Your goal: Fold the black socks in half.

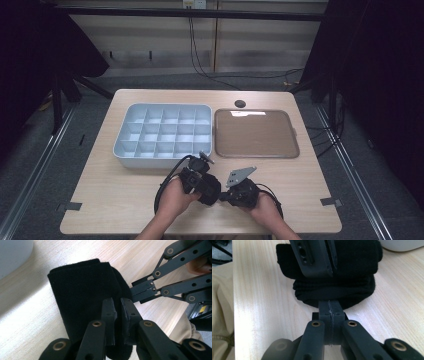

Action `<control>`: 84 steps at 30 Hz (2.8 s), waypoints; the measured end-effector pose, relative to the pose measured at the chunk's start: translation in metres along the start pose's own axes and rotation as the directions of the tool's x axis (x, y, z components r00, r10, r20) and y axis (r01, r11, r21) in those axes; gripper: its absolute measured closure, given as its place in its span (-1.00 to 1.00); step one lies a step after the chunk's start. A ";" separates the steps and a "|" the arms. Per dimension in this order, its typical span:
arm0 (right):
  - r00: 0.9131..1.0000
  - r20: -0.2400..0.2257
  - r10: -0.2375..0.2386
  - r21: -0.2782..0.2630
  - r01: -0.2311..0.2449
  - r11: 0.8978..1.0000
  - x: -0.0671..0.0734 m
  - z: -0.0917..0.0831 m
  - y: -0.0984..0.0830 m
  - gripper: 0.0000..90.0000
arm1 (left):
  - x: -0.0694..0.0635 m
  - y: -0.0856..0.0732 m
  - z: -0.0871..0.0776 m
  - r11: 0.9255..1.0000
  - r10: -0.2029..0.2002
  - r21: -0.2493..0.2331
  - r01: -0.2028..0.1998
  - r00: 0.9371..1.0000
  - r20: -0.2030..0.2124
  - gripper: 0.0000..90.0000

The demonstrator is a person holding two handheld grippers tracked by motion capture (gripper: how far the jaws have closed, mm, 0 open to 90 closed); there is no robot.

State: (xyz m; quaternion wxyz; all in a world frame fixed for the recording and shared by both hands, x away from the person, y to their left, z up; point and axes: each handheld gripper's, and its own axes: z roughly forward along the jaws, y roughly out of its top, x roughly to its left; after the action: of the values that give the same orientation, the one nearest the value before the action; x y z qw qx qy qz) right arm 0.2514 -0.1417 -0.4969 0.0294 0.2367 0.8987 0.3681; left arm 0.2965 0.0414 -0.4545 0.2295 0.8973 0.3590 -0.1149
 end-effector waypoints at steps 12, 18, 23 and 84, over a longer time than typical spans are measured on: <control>1.000 0.018 0.021 -0.024 -0.020 1.000 -0.005 -0.007 -0.002 1.00 | 0.002 -0.005 0.004 1.000 -0.009 -0.011 0.009 1.000 -0.006 0.85; 0.999 0.033 0.028 -0.030 -0.028 0.999 -0.007 -0.010 -0.003 0.96 | 0.000 -0.005 0.006 1.000 0.001 -0.010 -0.001 1.000 -0.019 0.85; 0.998 0.045 0.051 -0.032 -0.049 0.998 -0.009 -0.013 -0.004 0.90 | 0.000 -0.004 0.005 1.000 0.004 0.000 -0.004 1.000 -0.022 0.85; 0.998 0.035 0.050 -0.008 -0.050 0.999 -0.011 -0.009 -0.006 0.80 | -0.004 0.008 0.003 1.000 0.003 0.031 -0.003 1.000 -0.014 0.84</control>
State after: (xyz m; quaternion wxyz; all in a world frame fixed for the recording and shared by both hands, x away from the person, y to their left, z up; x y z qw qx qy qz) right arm 0.2565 -0.1562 -0.4961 0.0367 0.2653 0.8905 0.3677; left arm 0.2990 0.0322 -0.4532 0.2130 0.9022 0.3574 -0.1138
